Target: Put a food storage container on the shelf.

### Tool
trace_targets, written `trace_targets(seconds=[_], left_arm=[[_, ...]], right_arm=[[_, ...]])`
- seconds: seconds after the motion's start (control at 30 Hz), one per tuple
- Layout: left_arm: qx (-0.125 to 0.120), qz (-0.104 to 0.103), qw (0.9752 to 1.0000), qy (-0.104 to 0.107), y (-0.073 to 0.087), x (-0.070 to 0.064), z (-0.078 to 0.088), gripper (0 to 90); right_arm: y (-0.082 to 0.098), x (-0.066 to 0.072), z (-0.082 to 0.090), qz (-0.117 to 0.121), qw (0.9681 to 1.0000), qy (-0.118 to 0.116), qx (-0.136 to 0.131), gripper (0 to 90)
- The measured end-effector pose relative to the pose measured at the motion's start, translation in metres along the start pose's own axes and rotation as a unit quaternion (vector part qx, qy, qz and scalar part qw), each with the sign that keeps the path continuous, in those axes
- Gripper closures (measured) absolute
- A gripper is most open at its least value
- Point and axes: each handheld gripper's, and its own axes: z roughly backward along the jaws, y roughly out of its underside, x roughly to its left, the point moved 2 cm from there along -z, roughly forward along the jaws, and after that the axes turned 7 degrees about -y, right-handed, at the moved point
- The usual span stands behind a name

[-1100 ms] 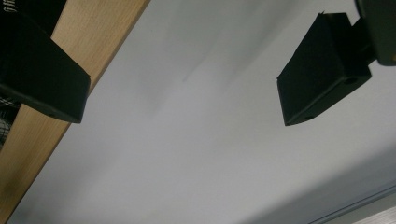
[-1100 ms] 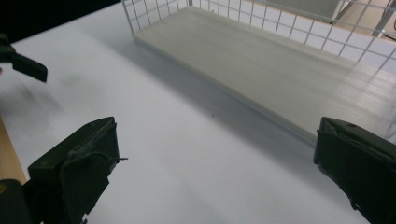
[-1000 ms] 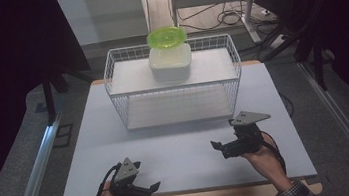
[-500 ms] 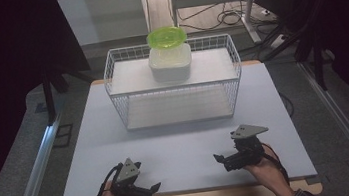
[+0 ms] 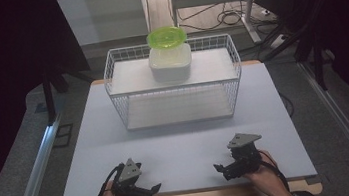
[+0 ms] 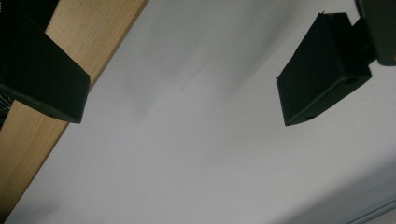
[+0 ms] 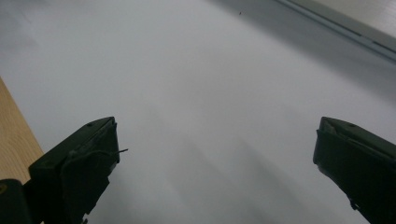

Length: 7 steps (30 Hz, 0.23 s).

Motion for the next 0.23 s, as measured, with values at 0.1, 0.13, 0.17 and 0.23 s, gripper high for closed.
trace_targets(seconds=[0.1, 0.13, 0.17, 0.23], left_arm=[[0.001, 0.0, 1.0, -0.001, 0.0, 0.0, 0.0, 2.4], [0.0, 0.0, 1.0, -0.001, -0.0001, 0.0, 0.0, 2.4], [-0.001, 0.0, 1.0, -0.001, -0.0002, 0.0001, 0.0001, 2.4], [-0.001, 0.0, 1.0, -0.001, -0.0004, 0.0002, -0.0001, 2.4]], right_arm=[[0.0014, 0.0012, -0.0031, 0.006, 0.9999, 0.003, 0.009, 0.5], [0.0014, 0.0015, -0.0036, 0.008, 0.9999, 0.005, 0.011, 0.5], [0.0013, 0.0018, -0.004, 0.009, 0.9999, 0.006, 0.011, 0.5], [0.0013, 0.0018, -0.0043, 0.011, 0.9998, 0.008, 0.011, 0.5]])
